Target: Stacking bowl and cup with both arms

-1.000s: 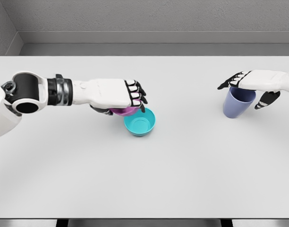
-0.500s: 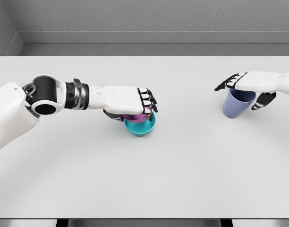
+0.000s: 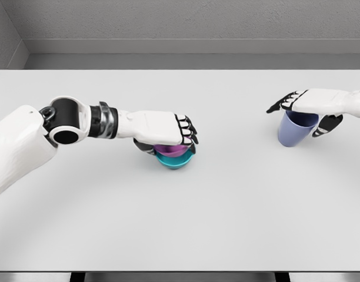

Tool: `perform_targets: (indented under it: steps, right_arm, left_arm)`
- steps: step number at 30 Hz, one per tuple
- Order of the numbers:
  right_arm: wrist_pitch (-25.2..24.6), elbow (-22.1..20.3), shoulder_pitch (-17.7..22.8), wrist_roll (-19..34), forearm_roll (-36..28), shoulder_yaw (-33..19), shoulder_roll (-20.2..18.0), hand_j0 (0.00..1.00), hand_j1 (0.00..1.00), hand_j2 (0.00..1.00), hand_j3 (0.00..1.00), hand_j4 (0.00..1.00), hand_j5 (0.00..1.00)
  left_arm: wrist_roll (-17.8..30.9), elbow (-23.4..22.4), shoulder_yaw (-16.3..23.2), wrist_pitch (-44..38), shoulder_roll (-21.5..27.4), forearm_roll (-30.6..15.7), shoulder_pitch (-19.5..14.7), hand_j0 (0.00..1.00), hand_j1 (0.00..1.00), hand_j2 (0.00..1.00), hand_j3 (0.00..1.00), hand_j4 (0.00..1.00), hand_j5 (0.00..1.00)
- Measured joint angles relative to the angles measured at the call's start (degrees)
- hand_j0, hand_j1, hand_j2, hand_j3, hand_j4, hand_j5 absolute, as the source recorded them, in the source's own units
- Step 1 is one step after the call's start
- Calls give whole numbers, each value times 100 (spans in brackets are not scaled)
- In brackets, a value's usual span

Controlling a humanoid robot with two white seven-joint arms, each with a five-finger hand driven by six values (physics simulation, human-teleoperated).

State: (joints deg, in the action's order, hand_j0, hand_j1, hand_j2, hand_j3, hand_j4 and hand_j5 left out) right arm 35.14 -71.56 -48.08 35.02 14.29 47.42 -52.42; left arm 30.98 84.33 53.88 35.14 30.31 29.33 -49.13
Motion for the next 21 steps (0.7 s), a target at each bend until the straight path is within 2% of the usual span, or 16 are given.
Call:
perform_targets:
  steps: [3, 15, 19, 21]
  right_arm:
    - [0, 1, 0, 0, 3, 0, 0, 100, 100, 100, 100, 100, 100]
    - [0, -2, 0, 0, 7, 0, 1, 100, 100, 100, 100, 100, 100]
    - [0, -1, 0, 0, 9, 0, 1, 99, 99, 99, 99, 99, 99]
    - [0, 0, 0, 0, 12, 0, 1, 93, 93, 93, 93, 93, 93]
  left_arm:
    - [-6, -2, 4, 0, 8, -12, 0, 100, 100, 100, 100, 100, 100]
    - [-35, -3, 4, -1, 21, -98, -9, 100, 100, 100, 100, 100, 100]
    - [-43, 47, -27, -4, 233, -443, -316, 100, 100, 100, 100, 100, 100]
    - [-53, 74, -116, -2, 528, -719, -369, 100, 100, 100, 100, 100, 100]
